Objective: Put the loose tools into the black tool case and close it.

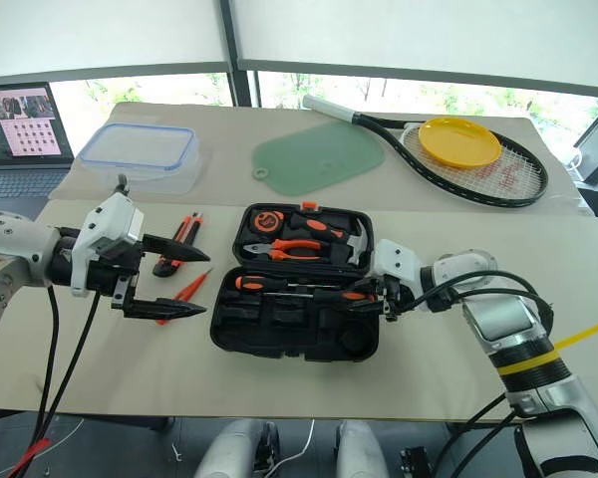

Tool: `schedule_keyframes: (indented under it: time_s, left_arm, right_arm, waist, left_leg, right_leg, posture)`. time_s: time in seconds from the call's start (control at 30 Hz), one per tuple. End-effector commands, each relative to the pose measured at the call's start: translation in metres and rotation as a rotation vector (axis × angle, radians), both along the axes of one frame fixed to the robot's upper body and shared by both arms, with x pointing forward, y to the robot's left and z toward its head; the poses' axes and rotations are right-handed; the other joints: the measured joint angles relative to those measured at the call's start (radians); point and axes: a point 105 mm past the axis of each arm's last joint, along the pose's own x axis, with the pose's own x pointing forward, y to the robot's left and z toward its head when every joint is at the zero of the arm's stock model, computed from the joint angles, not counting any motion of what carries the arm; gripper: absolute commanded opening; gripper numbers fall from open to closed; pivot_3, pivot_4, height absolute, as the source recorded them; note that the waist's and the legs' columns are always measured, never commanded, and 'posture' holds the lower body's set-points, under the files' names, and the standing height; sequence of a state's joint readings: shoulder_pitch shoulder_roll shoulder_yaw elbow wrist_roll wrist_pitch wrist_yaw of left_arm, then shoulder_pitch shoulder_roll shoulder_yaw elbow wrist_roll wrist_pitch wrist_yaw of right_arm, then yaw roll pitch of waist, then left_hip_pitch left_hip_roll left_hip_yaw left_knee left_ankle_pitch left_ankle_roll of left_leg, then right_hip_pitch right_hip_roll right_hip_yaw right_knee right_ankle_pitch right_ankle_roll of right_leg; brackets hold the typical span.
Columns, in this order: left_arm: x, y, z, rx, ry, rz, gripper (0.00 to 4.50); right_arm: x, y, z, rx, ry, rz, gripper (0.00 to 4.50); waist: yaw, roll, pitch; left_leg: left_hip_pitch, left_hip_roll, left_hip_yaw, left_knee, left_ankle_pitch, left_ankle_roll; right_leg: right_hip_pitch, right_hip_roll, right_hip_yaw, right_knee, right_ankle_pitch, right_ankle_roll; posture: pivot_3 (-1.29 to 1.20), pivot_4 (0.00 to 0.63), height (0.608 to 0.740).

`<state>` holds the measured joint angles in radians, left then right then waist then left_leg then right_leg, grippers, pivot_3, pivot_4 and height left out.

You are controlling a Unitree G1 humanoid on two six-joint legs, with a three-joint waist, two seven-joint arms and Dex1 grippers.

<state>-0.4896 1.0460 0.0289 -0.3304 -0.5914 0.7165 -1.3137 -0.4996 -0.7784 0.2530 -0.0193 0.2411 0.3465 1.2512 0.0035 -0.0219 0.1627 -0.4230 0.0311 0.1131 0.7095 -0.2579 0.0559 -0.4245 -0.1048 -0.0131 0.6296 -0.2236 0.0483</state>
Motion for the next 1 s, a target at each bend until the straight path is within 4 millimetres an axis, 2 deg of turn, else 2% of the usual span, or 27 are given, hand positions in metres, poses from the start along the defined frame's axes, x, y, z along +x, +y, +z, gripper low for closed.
schedule_keyframes:
  time_s: [0.03, 0.13, 0.2, 0.3, 0.47, 0.63, 0.67, 0.73, 0.9, 1.0]
  left_arm:
    - [0.003, -0.003, 0.009, -0.006, -0.049, -0.017, 4.50]
    - [0.005, -0.003, 0.009, -0.010, -0.052, -0.020, 4.50]
    - [0.006, -0.004, 0.009, -0.011, -0.053, -0.022, 4.50]
    - [0.007, -0.005, 0.008, -0.012, -0.055, -0.025, 4.50]
    - [0.008, -0.005, 0.008, -0.009, -0.058, -0.029, 4.50]
    - [0.011, -0.004, 0.009, -0.004, -0.065, -0.024, 4.50]
    - [0.010, -0.004, 0.008, -0.002, -0.060, -0.022, 4.50]
    - [0.010, -0.003, 0.007, 0.000, -0.052, -0.022, 4.50]
    - [0.010, -0.003, 0.005, 0.002, -0.043, -0.015, 4.50]
    - [0.010, -0.003, 0.004, 0.003, -0.040, -0.009, 4.50]
  right_arm:
    - [-0.003, 0.014, 0.037, 0.102, -0.060, 0.017, 3.30]
    - [-0.005, 0.026, 0.051, 0.170, -0.058, 0.007, 4.30]
    - [-0.006, 0.032, 0.052, 0.198, -0.040, -0.011, 4.30]
    - [-0.004, 0.038, 0.044, 0.210, -0.025, -0.043, 3.59]
    - [0.003, 0.040, 0.029, 0.203, -0.016, -0.099, 1.87]
    - [0.007, 0.038, 0.005, 0.145, -0.003, -0.125, 0.19]
    - [0.003, 0.039, -0.003, 0.111, 0.015, -0.108, 0.03]
    - [0.000, 0.040, -0.014, 0.065, 0.021, -0.090, 0.03]
    - [0.011, 0.046, -0.028, 0.002, 0.014, -0.163, 0.03]
    - [-0.001, 0.046, -0.030, -0.033, 0.017, -0.103, 0.03]
  waist:
    - [0.000, 0.000, 0.000]
    - [0.000, 0.000, 0.000]
    - [0.000, 0.000, 0.000]
    - [0.002, 0.000, 0.000]
    - [0.007, 0.000, 0.000]
    - [0.006, 0.000, 0.000]
    - [0.005, 0.000, 0.000]
    - [0.004, 0.000, 0.000]
    - [-0.002, -0.001, -0.001]
    - [-0.005, -0.001, -0.001]
  left_leg:
    - [0.000, 0.000, 0.000, 0.000, 0.000, 0.000]
    - [0.000, 0.000, 0.000, 0.000, 0.000, 0.000]
    - [0.000, 0.000, 0.000, 0.000, 0.000, 0.000]
    - [0.000, 0.000, 0.000, 0.000, 0.000, 0.000]
    - [0.000, 0.000, 0.000, 0.000, 0.000, 0.000]
    - [0.000, 0.000, 0.000, 0.000, 0.000, 0.000]
    - [0.000, 0.000, 0.000, 0.000, 0.000, 0.000]
    - [0.000, 0.000, 0.000, 0.000, 0.000, 0.000]
    - [0.001, 0.001, 0.000, 0.000, 0.000, 0.000]
    - [0.002, 0.001, 0.000, 0.000, 0.000, 0.000]
  right_leg:
    - [0.000, 0.000, 0.000, 0.000, 0.000, 0.000]
    - [0.000, 0.000, 0.000, 0.000, 0.000, 0.000]
    - [0.000, 0.000, 0.000, 0.000, 0.000, 0.000]
    - [0.000, 0.000, 0.000, 0.000, 0.000, 0.000]
    - [0.000, 0.000, 0.000, 0.000, 0.000, 0.000]
    - [0.000, 0.000, 0.000, 0.000, 0.000, 0.000]
    - [0.000, 0.000, 0.000, 0.000, 0.000, 0.000]
    - [0.000, 0.000, 0.000, 0.000, 0.000, 0.000]
    - [0.001, 0.001, 0.000, 0.000, 0.000, -0.001]
    - [0.001, 0.003, 0.000, 0.001, 0.000, -0.002]
  posture:
    - [0.00, 0.150, 0.738]
    - [0.00, 0.150, 0.738]
    - [0.00, 0.150, 0.738]
    - [0.00, 0.150, 0.738]
    - [0.00, 0.150, 0.738]
    - [0.00, 0.150, 0.738]
    - [0.00, 0.150, 0.738]
    - [0.00, 0.150, 0.738]
    - [0.00, 0.150, 0.738]
    - [0.00, 0.150, 0.738]
